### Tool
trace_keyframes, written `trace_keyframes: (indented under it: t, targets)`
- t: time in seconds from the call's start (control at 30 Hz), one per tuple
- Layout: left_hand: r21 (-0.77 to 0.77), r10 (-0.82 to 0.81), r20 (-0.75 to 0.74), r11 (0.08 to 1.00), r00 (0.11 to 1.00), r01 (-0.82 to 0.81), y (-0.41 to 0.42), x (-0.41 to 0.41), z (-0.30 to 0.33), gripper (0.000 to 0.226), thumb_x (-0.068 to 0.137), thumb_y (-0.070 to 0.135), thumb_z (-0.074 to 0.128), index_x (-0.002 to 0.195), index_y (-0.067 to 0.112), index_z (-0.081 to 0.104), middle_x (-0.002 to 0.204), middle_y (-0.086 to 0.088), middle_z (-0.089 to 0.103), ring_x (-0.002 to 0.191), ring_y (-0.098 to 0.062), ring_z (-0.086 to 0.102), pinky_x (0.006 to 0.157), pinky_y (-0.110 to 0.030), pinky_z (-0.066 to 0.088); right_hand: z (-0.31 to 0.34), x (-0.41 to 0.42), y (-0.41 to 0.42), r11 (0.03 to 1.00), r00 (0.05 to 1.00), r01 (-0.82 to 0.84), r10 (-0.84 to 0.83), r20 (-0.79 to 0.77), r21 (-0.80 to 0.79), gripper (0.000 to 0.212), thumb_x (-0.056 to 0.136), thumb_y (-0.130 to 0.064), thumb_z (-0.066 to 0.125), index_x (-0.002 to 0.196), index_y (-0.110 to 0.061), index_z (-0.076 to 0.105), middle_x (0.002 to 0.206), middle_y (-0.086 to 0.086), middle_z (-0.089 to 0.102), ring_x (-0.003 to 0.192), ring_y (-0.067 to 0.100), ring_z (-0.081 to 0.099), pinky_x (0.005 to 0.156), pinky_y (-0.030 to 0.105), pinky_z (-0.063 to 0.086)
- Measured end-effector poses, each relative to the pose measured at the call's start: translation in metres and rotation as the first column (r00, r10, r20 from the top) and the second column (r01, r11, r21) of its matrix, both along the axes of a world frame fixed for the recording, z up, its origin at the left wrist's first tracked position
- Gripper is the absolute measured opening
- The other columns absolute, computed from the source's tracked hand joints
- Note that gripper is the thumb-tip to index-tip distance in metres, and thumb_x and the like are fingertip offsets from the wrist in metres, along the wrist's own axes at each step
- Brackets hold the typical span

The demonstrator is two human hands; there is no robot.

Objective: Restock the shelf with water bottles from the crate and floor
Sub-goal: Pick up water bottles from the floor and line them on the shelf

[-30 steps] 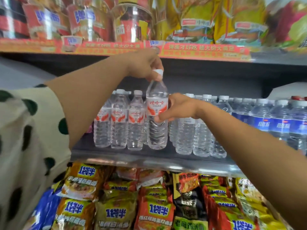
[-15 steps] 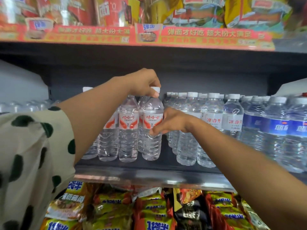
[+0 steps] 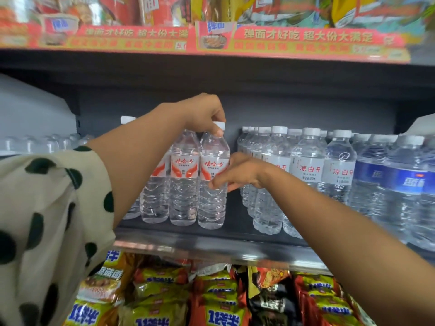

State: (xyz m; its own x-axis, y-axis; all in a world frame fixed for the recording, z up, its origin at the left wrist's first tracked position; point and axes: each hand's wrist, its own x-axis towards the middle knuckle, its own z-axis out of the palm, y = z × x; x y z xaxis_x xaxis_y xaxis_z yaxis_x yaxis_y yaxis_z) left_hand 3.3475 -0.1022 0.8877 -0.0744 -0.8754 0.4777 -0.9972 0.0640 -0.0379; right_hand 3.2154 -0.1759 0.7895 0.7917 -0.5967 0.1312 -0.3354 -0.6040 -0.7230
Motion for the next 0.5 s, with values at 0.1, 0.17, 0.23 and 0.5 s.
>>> trace_keyframes:
  t: [0.1,0.17,0.23,0.5]
  targets:
    - [-0.039,0.013,-0.019,0.999,1.000,-0.014,0.0016,-0.0002,-0.0011,0.028,0.078,0.020,0.079,0.104,0.011,0.074,0.094,-0.002,0.073,0.087,-0.018,0.066,0.082,-0.036,0.053,-0.0018,-0.0002,-0.0008,0.999,1.000,0.017,-0.017,0.008,0.028,0.033,0.074,-0.008,0.078,0.105,-0.013,0.067,0.100,0.001,0.071,0.092,0.011,0.066,0.071,0.021,0.055]
    - [-0.080,0.018,-0.030,0.997,0.999,-0.021,0.0039,0.0002,-0.0008,0.030,0.077,0.018,0.080,0.104,0.009,0.074,0.090,-0.003,0.071,0.087,-0.020,0.066,0.081,-0.035,0.052,-0.0026,0.0001,-0.0005,0.999,0.999,0.034,-0.034,0.002,0.025,0.033,0.074,-0.010,0.079,0.105,-0.012,0.067,0.103,0.002,0.070,0.097,0.014,0.066,0.074,0.024,0.056]
    - [-0.109,0.028,-0.017,0.994,0.999,-0.029,0.0057,0.0008,-0.0011,0.028,0.077,0.017,0.080,0.103,0.009,0.073,0.087,-0.002,0.069,0.086,-0.021,0.065,0.079,-0.033,0.052,-0.0029,0.0016,0.0009,0.999,0.998,0.050,-0.050,-0.022,-0.017,0.031,0.074,-0.010,0.079,0.102,-0.012,0.067,0.102,0.003,0.070,0.096,0.015,0.065,0.079,0.028,0.058]
    - [-0.153,0.036,0.017,0.988,0.999,-0.033,0.0059,0.0077,-0.0100,0.026,0.077,0.011,0.077,0.103,0.012,0.075,0.092,-0.006,0.073,0.087,-0.022,0.066,0.083,-0.041,0.054,-0.0061,0.0030,0.0019,0.997,0.999,0.038,-0.038,-0.005,-0.068,0.031,0.073,-0.008,0.079,0.101,-0.013,0.069,0.099,0.003,0.071,0.094,0.014,0.067,0.083,0.034,0.058]
